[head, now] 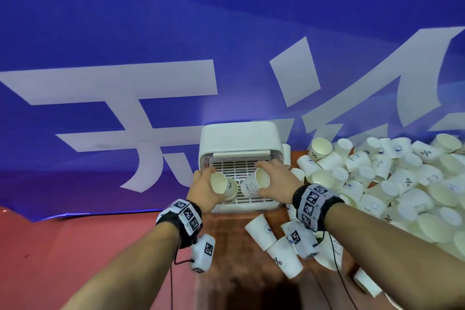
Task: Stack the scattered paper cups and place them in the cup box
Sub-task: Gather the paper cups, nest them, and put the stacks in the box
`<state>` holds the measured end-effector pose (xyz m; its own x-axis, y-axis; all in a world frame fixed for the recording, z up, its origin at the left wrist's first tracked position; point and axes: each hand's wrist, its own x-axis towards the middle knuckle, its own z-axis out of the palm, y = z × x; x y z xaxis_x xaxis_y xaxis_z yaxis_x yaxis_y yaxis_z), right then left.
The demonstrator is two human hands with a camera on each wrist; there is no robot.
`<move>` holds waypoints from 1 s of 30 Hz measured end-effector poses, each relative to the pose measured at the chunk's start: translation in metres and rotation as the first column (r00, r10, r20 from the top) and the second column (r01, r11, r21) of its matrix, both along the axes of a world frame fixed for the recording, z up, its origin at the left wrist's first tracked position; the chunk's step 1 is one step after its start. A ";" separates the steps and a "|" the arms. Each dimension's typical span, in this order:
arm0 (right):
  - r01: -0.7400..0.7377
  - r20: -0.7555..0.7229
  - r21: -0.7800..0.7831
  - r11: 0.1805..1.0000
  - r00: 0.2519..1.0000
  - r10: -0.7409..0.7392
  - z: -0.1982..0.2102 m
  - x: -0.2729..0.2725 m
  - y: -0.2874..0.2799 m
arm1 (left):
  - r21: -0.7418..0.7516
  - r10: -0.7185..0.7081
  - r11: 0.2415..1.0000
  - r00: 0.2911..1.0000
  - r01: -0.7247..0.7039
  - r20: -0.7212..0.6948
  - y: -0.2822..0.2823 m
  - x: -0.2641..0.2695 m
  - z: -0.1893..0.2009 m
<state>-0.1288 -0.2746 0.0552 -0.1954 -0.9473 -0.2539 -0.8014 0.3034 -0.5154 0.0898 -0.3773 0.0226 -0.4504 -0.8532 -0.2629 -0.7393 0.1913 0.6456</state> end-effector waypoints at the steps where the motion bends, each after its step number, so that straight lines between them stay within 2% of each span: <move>1: 0.001 0.007 0.002 1.000 1.000 -0.001 -0.001 -0.001 -0.001 | 0.002 -0.006 1.000 1.000 0.006 0.004 0.000 -0.002 -0.004; 14: 0.059 0.074 -0.013 0.998 0.996 -0.058 -0.024 -0.017 0.004 | -0.031 -0.062 0.997 0.990 0.066 0.126 -0.011 -0.029 -0.048; 23: 0.076 0.065 -0.065 0.995 0.995 -0.072 -0.033 -0.025 0.007 | -0.035 -0.046 0.998 0.989 0.051 0.140 -0.012 -0.036 -0.072; 30: 0.096 0.084 -0.121 0.988 0.993 -0.086 -0.029 -0.022 0.008 | -0.033 -0.070 0.997 0.988 0.075 0.136 -0.012 -0.039 -0.072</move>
<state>-0.1508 -0.2667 0.0263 -0.2664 -0.9517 -0.1528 -0.7291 0.3026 -0.6139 0.0503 -0.3896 -0.0496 -0.4743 -0.8300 -0.2936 -0.8021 0.2700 0.5327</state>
